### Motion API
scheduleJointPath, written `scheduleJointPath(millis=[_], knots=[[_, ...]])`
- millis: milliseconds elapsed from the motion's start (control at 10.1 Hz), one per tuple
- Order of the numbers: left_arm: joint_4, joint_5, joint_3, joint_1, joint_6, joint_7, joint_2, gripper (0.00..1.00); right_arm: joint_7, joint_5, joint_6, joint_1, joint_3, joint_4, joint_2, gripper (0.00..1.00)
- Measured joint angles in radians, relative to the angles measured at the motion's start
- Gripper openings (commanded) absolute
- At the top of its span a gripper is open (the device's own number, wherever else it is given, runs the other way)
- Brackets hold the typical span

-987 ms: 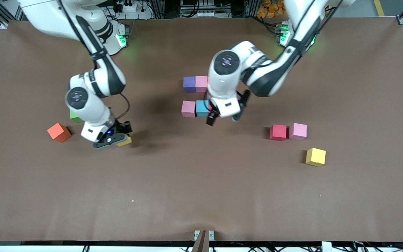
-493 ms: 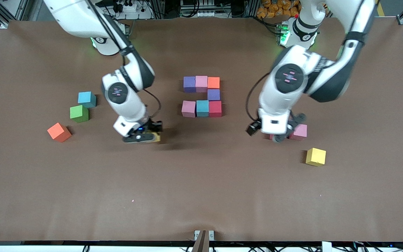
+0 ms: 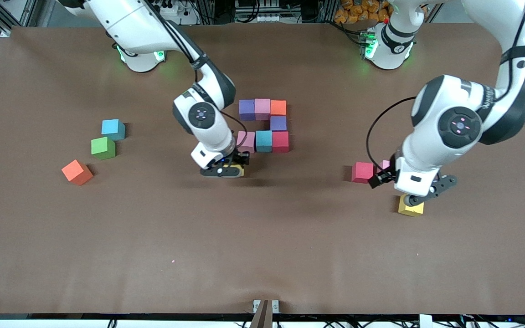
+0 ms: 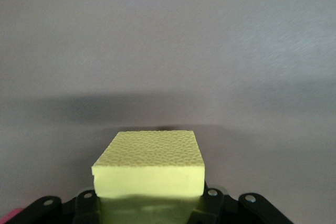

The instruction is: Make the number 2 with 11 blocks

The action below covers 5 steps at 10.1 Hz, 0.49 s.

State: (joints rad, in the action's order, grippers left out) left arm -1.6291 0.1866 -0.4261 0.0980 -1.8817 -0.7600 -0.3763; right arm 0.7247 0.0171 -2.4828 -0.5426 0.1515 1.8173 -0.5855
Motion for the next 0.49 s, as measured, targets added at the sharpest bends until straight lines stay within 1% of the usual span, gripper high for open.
scheduleJointPath(millis=[99,296,493], knots=[[-0.026,-0.001,0.000,0.027,0.000,0.088,0.000,1.00,0.013,0.000,0.001,-0.013,0.000,-0.011,-0.015,0.24],[-0.095,-0.052,0.003,0.063,-0.001,0.280,0.013,1.00,0.026,0.001,0.003,-0.034,0.000,-0.019,-0.037,0.24],[-0.186,-0.102,0.033,0.064,-0.023,0.475,0.055,1.00,0.029,0.010,0.016,-0.047,-0.004,-0.021,-0.049,0.24]])
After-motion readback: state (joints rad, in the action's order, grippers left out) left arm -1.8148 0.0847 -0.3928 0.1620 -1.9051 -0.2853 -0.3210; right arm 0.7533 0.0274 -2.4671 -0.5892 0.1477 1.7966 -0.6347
